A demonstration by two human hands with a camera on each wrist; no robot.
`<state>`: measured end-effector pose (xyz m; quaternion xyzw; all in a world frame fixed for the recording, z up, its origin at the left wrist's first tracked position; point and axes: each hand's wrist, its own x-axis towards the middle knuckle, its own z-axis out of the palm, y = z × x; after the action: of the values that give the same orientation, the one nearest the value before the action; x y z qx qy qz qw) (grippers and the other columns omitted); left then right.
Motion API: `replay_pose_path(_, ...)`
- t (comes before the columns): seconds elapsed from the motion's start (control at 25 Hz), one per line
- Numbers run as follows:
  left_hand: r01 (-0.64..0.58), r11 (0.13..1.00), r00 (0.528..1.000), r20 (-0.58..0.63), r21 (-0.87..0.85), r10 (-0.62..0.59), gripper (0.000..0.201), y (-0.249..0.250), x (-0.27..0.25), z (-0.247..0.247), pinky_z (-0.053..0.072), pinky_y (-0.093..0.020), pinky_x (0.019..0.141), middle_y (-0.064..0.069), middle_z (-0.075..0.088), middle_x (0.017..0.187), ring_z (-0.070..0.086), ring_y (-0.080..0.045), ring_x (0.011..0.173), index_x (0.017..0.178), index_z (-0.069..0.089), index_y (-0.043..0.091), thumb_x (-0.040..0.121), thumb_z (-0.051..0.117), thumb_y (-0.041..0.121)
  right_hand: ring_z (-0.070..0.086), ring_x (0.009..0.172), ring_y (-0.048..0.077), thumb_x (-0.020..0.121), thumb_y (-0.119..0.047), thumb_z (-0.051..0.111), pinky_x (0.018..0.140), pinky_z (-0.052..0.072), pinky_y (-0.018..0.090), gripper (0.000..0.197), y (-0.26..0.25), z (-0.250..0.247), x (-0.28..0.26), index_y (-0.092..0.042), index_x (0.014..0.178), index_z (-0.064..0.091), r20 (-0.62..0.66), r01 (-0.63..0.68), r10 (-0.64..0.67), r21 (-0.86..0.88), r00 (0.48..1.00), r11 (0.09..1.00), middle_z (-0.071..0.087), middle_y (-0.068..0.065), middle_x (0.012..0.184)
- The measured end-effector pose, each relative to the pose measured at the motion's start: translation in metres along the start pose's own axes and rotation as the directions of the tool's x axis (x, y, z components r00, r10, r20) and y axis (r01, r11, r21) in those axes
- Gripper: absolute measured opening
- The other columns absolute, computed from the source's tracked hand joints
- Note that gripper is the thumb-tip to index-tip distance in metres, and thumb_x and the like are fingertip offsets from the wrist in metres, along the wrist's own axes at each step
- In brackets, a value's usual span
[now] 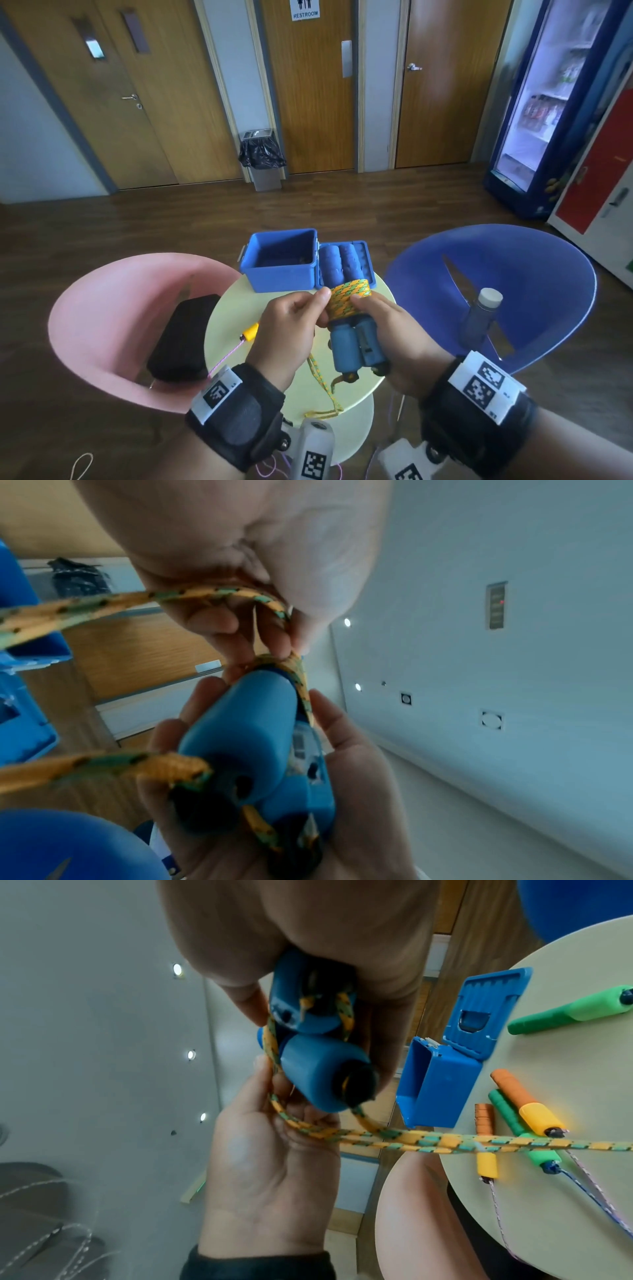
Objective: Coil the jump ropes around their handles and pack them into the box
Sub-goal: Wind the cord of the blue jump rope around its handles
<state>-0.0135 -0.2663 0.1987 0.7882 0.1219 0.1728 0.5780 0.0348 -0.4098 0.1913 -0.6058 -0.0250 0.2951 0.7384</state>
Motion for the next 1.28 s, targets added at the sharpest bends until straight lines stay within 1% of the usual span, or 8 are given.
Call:
replay_pose_path(0.16, 0.051, 0.985, 0.998, 0.031, -0.165, -0.046, 0.043, 0.004, -0.001, -0.003, 0.045, -0.045, 0.061, -0.005, 0.058, 0.055, 0.05, -0.02, 0.055, 0.053, 0.061, 0.013, 0.095, 0.065, 0.026, 0.067, 0.082, 0.039, 0.08, -0.042, 0.067, 0.078, 0.04, 0.05, 0.05, -0.004, -0.009, -0.004, -0.006, 0.114, 0.064, 0.097, -0.003, -0.002, 0.053, 0.995, 0.999, 0.071, 0.023, 0.099)
replay_pose_path(0.28, 0.103, 0.959, 0.991, 0.107, -0.265, -0.076, 0.04, 0.003, -0.002, -0.007, 0.046, -0.05, 0.066, -0.011, 0.059, 0.058, 0.054, -0.022, 0.056, 0.055, 0.064, 0.013, 0.093, 0.066, 0.025, 0.067, 0.077, 0.034, 0.083, -0.041, 0.071, 0.069, 0.052, 0.041, 0.041, -0.008, -0.013, -0.01, -0.009, 0.108, 0.067, 0.226, 0.053, -0.068, 0.073, 0.972, 0.996, 0.068, 0.018, 0.093)
replay_pose_path(0.56, 0.191, 0.917, 0.956, 0.28, -0.35, -0.092, 0.032, -0.001, -0.005, -0.011, 0.049, -0.037, 0.063, -0.012, 0.059, 0.064, 0.06, -0.029, 0.063, 0.056, 0.062, 0.011, 0.08, 0.068, 0.031, 0.069, 0.075, 0.032, 0.085, -0.041, 0.061, 0.062, 0.057, 0.036, 0.049, -0.01, -0.01, -0.021, -0.003, 0.115, 0.062, 0.249, -0.027, -0.011, 0.148, 0.968, 0.989, 0.069, 0.02, 0.093)
replay_pose_path(0.72, 0.161, 0.93, 0.952, 0.301, -0.331, -0.058, 0.031, -0.006, -0.007, -0.016, 0.05, -0.039, 0.066, -0.017, 0.058, 0.066, 0.059, -0.03, 0.064, 0.063, 0.065, 0.007, 0.077, 0.076, 0.032, 0.065, 0.094, 0.047, 0.089, -0.022, 0.063, 0.077, 0.059, 0.046, 0.04, -0.019, -0.017, -0.026, -0.001, 0.122, 0.057, 0.334, 0.019, -0.055, 0.108, 0.941, 0.994, 0.064, 0.034, 0.115)
replay_pose_path(0.96, 0.06, 0.984, 0.966, 0.259, -0.167, -0.015, 0.05, -0.014, -0.009, -0.012, 0.048, -0.055, 0.075, -0.022, 0.059, 0.07, 0.056, -0.031, 0.07, 0.068, 0.061, 0.005, 0.07, 0.076, 0.053, 0.064, 0.073, 0.034, 0.087, -0.027, 0.07, 0.068, 0.055, 0.038, 0.03, -0.016, -0.01, -0.029, -0.001, 0.1, 0.065, 0.27, 0.072, -0.083, 0.051, 0.959, 0.996, 0.068, 0.021, 0.088)
replay_pose_path(1.08, -0.049, 0.995, 0.983, 0.171, -0.088, 0.063, 0.041, -0.01, -0.008, -0.016, 0.05, -0.04, 0.077, -0.005, 0.067, 0.081, 0.06, -0.02, 0.078, 0.085, 0.066, 0.015, 0.064, 0.076, 0.049, 0.065, 0.071, 0.033, 0.089, -0.02, 0.07, 0.069, 0.057, 0.042, 0.026, -0.013, -0.009, -0.03, 0.0, 0.103, 0.062, 0.217, 0.104, -0.103, 0.01, 0.971, 0.995, 0.068, 0.021, 0.085)
replay_pose_path(1.16, -0.076, 0.987, 0.987, 0.132, -0.143, 0.096, 0.045, -0.002, -0.005, -0.02, 0.051, -0.031, 0.069, 0.001, 0.07, 0.091, 0.061, -0.017, 0.081, 0.103, 0.064, 0.023, 0.064, 0.071, 0.045, 0.066, 0.072, 0.03, 0.091, -0.012, 0.068, 0.072, 0.061, 0.046, 0.019, -0.009, -0.01, -0.028, -0.001, 0.105, 0.062, 0.19, 0.14, -0.126, -0.061, 0.974, 0.988, 0.069, 0.015, 0.082)
replay_pose_path(1.28, -0.095, 0.979, 0.982, 0.142, -0.182, 0.122, 0.05, 0.013, -0.002, -0.016, 0.05, -0.03, 0.066, 0.004, 0.07, 0.093, 0.063, -0.014, 0.081, 0.114, 0.062, 0.027, 0.071, 0.062, 0.053, 0.071, 0.083, 0.03, 0.08, -0.026, 0.078, 0.084, 0.057, 0.058, 0.025, 0.001, -0.008, -0.026, -0.018, 0.1, 0.065, 0.187, 0.214, -0.168, -0.267, 0.968, 0.94, 0.073, 0.006, 0.085)
